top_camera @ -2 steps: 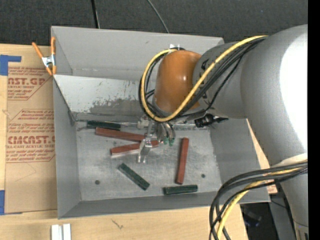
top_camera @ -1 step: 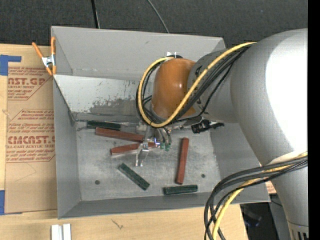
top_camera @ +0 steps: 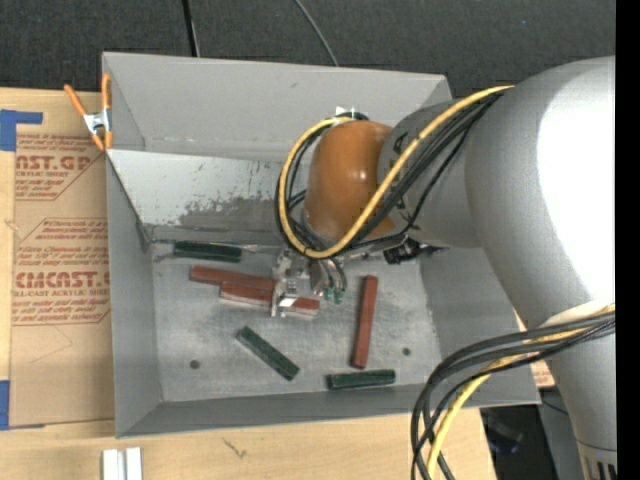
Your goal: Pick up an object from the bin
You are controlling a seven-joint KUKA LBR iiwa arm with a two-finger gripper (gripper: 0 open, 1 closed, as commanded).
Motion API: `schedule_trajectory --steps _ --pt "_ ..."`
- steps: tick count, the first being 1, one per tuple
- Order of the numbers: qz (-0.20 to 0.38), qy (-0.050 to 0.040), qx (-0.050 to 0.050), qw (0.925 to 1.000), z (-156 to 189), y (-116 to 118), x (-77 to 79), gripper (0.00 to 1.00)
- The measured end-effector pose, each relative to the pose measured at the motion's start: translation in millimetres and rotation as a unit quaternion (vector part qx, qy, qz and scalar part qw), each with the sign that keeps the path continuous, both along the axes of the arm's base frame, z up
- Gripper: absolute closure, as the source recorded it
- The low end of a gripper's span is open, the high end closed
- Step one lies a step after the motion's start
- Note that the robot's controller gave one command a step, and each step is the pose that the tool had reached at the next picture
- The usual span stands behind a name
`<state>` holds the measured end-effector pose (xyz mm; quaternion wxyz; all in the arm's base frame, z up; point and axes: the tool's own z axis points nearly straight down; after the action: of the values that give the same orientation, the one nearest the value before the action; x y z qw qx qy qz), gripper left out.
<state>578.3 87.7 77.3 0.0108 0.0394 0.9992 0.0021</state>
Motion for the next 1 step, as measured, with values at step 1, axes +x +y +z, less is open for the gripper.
schedule_trajectory --steps 1 --pt "0.000 0.0000 0.000 1.0000 0.0 0.0 0.0 1.00"
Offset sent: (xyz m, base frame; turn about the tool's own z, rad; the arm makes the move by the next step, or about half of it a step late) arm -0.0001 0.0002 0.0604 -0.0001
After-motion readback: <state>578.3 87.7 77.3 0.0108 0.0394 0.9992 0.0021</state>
